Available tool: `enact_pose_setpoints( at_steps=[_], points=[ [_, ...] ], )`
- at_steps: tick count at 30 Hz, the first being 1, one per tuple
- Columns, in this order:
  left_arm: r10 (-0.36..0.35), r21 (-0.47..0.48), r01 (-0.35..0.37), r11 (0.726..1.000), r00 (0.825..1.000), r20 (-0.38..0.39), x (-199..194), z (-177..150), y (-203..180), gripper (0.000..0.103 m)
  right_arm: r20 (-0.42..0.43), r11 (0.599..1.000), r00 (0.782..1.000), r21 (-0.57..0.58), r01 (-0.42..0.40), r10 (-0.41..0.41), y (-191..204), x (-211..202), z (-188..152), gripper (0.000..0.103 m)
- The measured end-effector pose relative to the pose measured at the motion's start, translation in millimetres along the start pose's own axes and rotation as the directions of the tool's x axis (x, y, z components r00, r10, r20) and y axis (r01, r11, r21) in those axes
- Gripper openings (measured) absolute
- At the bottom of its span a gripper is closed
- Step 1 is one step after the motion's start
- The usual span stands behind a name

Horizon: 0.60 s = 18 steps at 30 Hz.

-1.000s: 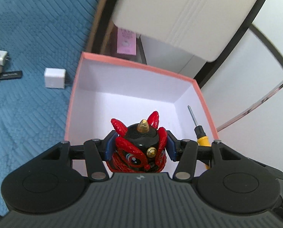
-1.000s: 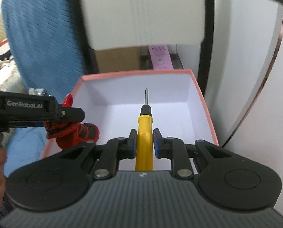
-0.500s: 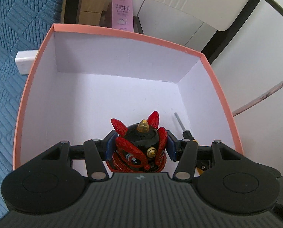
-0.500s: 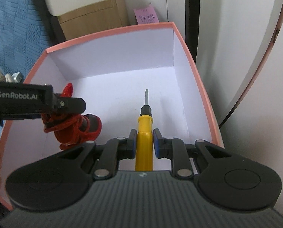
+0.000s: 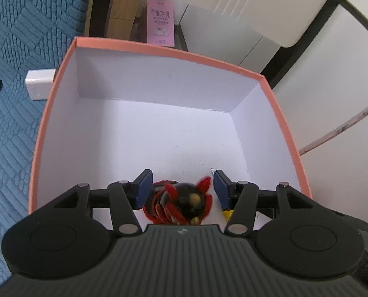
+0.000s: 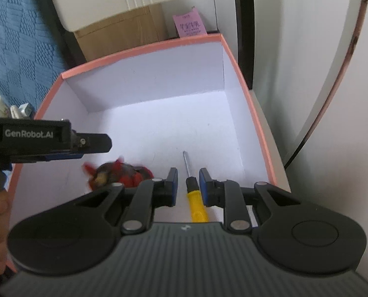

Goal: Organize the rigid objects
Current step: 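Open the left tool dropping the figurine while the right tool releases the screwdriver into the box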

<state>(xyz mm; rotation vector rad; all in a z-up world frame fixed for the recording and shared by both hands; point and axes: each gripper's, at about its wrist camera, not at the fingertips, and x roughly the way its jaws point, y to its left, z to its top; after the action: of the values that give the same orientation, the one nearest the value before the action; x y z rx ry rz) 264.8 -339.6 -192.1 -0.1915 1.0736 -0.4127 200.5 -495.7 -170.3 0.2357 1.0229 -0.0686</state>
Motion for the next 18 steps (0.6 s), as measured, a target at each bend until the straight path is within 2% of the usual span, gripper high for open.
enact_pose_setpoints(
  at_steps=[9,18],
  points=[
    [0.013,0.045,-0.018,0.999,0.996,0.093,-58.9,-2.5,-3.8,0.061,0.086,1.0,0.996,-0.011,-0.021,0.022,23.4,-46.3,4.5,0.023],
    [0.002,0.052,-0.014,0.999,0.976,0.216,-137.1,-5.5,5.1,0.061,0.166,0.999,0.985,-0.042,-0.034,0.04,52.3,-96.6,2.2,0.023]
  ],
)
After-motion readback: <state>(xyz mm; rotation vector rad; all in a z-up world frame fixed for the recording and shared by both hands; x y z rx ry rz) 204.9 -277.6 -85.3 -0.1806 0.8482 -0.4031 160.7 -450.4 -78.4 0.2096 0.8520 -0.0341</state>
